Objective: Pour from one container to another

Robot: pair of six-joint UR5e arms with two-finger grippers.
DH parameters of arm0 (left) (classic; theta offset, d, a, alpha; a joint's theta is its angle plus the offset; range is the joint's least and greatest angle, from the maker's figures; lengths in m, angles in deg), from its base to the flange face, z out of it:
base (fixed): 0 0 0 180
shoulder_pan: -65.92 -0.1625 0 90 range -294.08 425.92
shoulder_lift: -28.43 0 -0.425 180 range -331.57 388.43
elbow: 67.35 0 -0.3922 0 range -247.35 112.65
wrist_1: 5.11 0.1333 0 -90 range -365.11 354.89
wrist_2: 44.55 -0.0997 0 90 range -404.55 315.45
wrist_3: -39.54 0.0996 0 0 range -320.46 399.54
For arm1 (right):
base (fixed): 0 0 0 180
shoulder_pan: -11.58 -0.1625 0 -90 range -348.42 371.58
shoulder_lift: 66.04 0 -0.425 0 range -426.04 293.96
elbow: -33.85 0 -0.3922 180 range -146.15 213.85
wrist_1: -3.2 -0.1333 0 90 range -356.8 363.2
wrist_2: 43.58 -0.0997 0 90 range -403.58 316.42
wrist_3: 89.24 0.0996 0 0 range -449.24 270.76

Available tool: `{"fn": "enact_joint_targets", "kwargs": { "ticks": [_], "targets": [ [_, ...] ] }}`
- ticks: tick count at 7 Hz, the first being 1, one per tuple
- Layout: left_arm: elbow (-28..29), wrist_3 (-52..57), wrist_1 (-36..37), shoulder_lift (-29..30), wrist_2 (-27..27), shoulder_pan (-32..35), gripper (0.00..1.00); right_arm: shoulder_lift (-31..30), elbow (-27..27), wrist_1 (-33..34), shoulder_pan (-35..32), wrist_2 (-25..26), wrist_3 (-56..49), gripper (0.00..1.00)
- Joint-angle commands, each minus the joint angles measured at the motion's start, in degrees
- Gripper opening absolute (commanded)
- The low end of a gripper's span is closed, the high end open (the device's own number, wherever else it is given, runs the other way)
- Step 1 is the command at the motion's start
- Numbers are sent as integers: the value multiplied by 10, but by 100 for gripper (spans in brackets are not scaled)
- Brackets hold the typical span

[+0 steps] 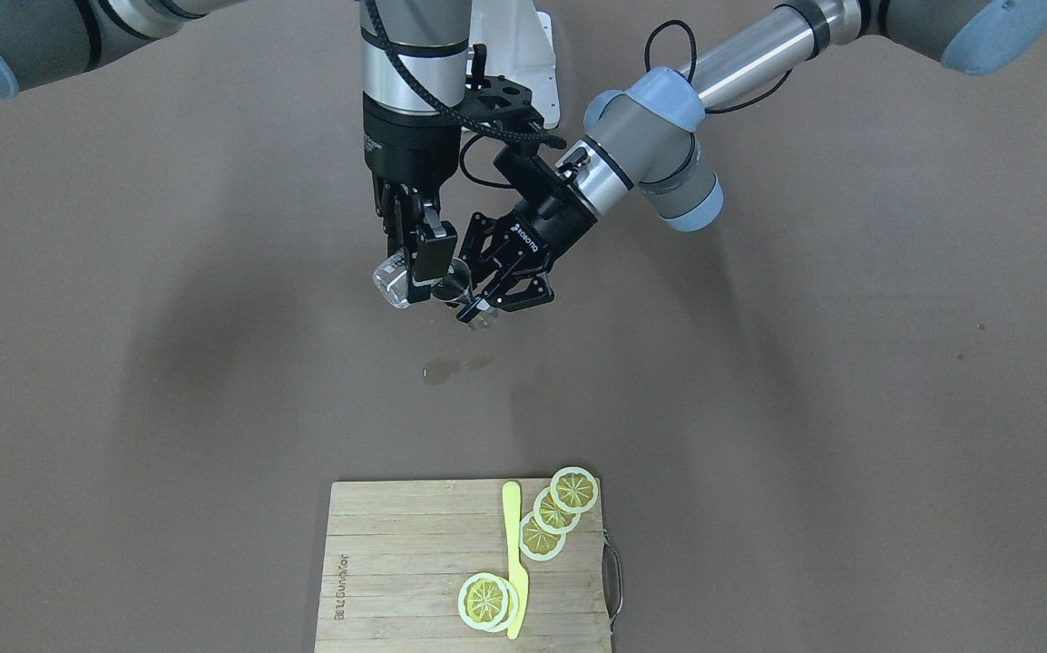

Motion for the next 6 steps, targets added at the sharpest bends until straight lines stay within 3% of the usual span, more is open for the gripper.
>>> {"fn": "enact_joint_targets", "kwargs": {
  "ticks": [1, 6],
  "targets": [
    [0, 0, 0, 0, 0, 0, 0, 5, -4, 1, 0, 1, 0, 0],
    [-2, 1, -3, 0, 0, 0, 0, 8, -7, 1, 1, 7, 0, 0]
  ]
}}
